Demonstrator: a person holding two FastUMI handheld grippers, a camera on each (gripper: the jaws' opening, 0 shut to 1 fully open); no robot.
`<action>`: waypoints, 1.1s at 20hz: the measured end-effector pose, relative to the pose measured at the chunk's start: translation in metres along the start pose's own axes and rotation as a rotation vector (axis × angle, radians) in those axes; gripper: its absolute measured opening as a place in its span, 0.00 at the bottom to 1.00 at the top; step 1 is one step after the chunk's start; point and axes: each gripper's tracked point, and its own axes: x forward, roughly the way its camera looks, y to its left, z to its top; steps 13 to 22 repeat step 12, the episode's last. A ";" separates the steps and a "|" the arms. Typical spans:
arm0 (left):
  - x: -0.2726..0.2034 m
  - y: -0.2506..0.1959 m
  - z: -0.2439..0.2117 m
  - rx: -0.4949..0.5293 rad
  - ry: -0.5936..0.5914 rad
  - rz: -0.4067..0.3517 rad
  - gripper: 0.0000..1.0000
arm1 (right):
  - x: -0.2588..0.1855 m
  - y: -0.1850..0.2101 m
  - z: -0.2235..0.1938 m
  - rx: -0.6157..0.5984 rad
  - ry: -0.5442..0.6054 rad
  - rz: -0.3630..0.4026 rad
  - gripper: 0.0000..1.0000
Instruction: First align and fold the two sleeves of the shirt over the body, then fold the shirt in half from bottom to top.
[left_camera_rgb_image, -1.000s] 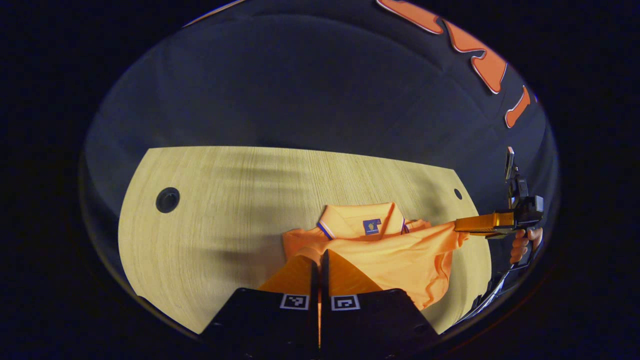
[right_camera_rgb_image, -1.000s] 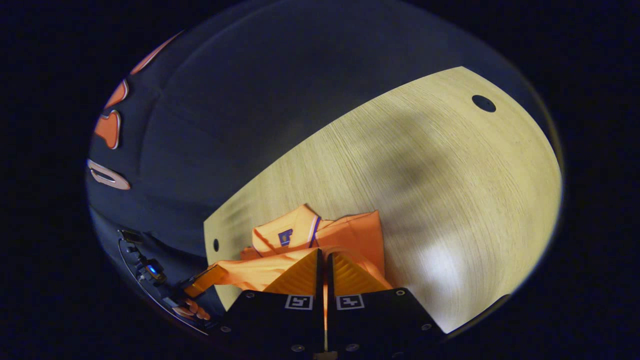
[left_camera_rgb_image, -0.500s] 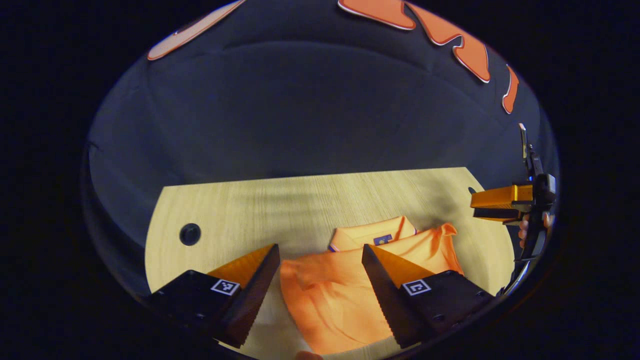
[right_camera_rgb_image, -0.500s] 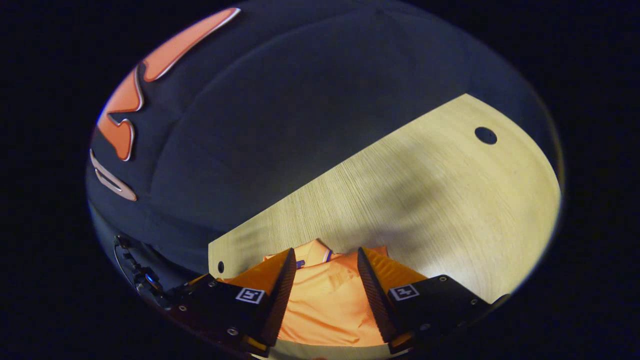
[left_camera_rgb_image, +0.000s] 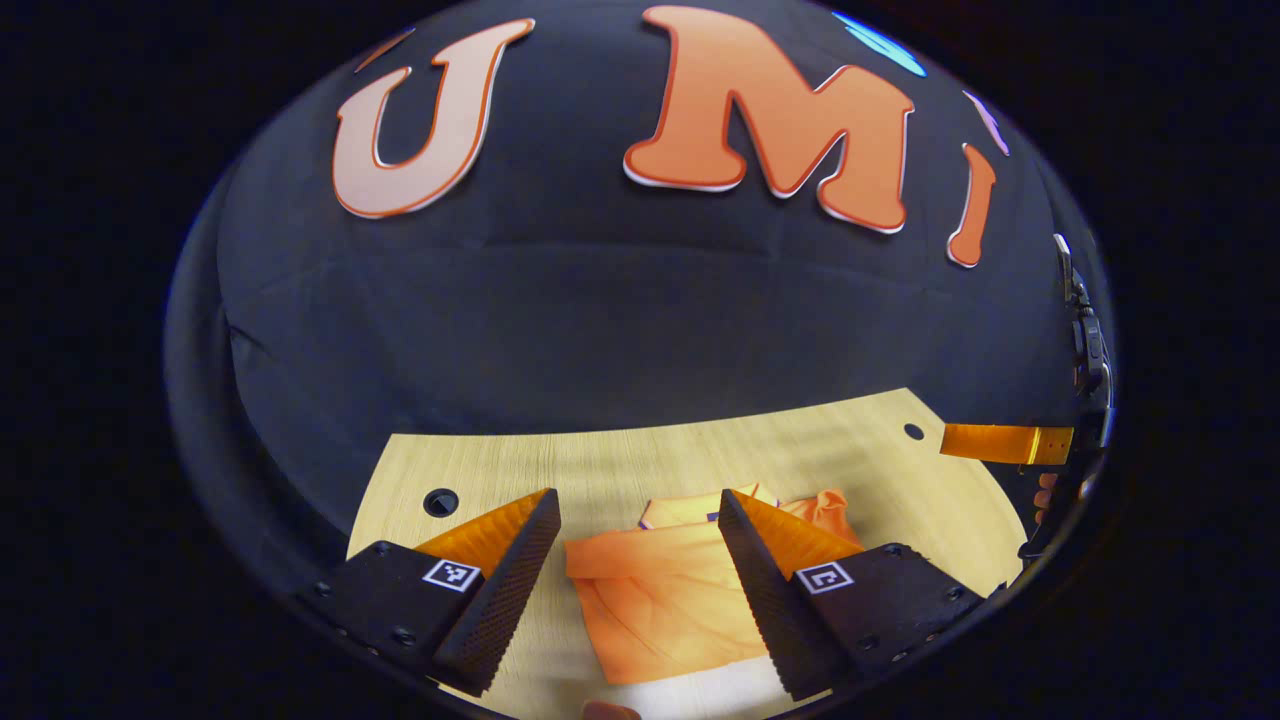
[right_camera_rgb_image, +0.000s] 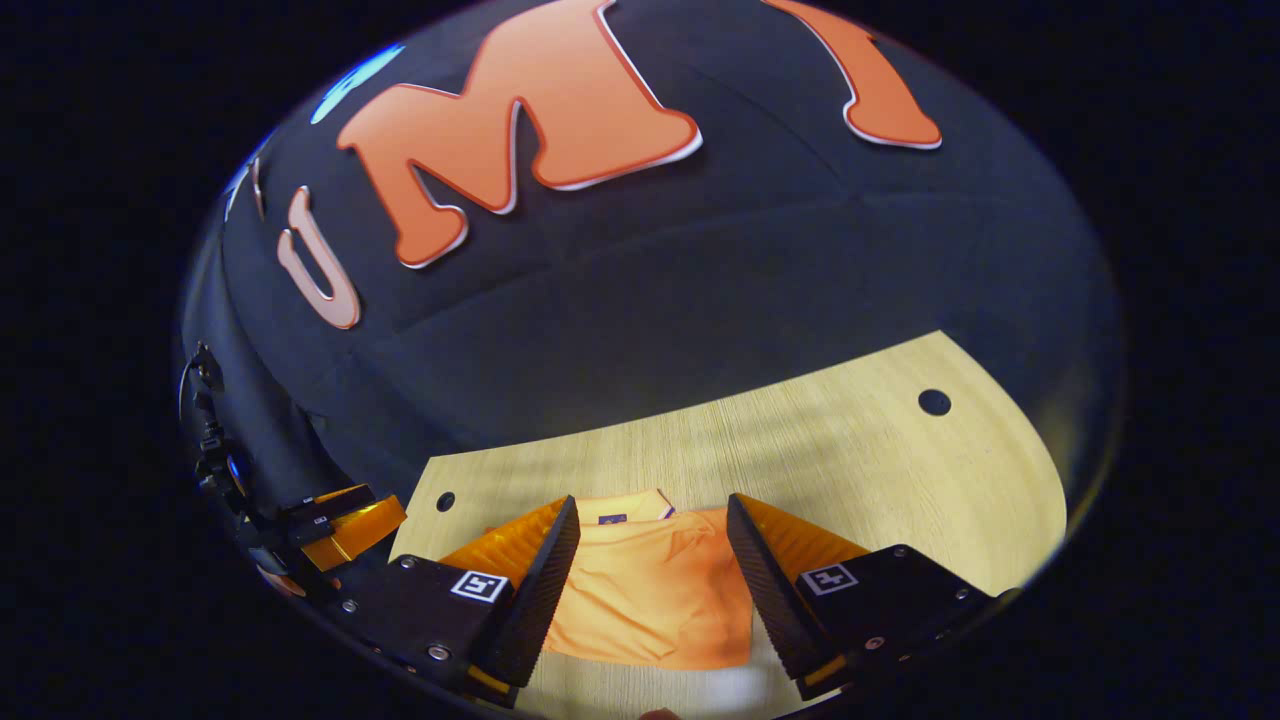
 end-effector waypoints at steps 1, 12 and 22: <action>-0.018 -0.008 0.002 -0.007 -0.020 -0.002 0.98 | -0.014 0.005 0.000 -0.016 -0.015 0.006 0.91; -0.148 -0.065 0.017 0.070 -0.245 0.017 0.98 | -0.132 0.024 -0.008 -0.139 -0.193 0.021 0.92; -0.148 -0.065 0.017 0.070 -0.245 0.017 0.98 | -0.132 0.024 -0.008 -0.139 -0.193 0.021 0.92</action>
